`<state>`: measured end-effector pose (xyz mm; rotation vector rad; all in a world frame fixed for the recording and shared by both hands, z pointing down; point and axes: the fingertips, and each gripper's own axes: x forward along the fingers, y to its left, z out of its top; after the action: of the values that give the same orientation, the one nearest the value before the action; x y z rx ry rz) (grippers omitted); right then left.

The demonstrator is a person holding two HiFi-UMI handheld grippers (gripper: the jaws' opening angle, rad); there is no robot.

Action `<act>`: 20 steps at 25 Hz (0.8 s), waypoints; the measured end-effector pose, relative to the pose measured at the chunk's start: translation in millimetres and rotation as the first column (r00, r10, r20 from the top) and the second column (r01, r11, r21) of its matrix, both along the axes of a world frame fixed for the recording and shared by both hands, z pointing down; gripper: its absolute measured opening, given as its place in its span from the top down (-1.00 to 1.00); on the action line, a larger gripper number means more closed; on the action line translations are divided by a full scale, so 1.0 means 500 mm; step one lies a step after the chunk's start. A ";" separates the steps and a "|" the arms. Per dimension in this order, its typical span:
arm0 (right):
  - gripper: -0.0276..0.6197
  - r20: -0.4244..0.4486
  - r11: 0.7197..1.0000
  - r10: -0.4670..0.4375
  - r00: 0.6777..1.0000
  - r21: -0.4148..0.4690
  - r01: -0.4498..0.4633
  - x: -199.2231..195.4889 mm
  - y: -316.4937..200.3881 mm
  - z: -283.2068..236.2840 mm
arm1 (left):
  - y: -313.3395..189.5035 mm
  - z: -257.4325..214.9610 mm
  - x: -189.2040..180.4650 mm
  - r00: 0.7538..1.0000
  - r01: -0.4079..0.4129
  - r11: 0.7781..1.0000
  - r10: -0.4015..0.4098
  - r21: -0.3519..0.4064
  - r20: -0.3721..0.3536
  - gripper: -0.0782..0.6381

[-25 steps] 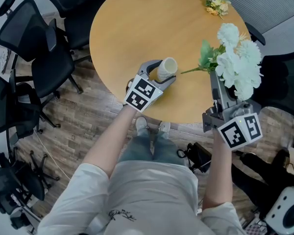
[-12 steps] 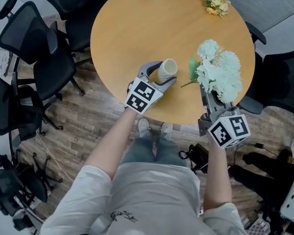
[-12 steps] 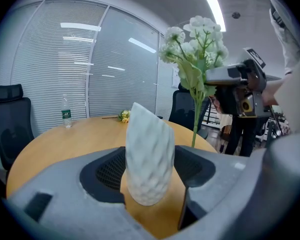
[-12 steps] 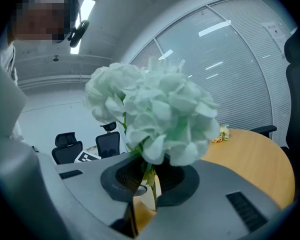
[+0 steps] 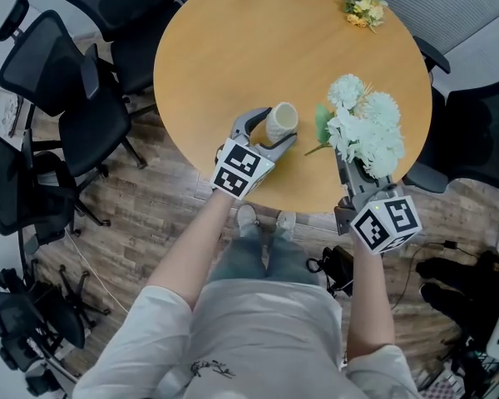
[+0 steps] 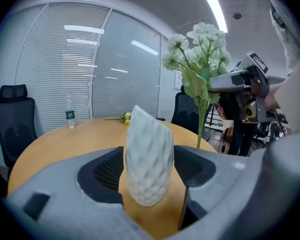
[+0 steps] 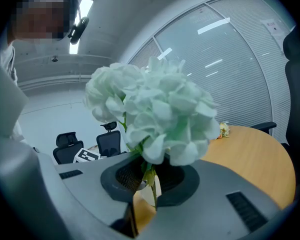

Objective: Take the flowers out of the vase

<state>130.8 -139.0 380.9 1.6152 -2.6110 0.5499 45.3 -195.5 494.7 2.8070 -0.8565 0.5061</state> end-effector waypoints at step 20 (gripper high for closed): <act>0.76 -0.011 0.999 -0.033 0.999 -0.021 0.033 -0.044 0.061 0.003 | 0.064 -0.056 -0.059 0.998 0.057 0.998 -0.058 -0.029 -0.035 -0.13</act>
<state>108.8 -108.7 382.4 1.5613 -2.6097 0.5621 16.0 -163.8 466.8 2.7486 -0.9133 0.4548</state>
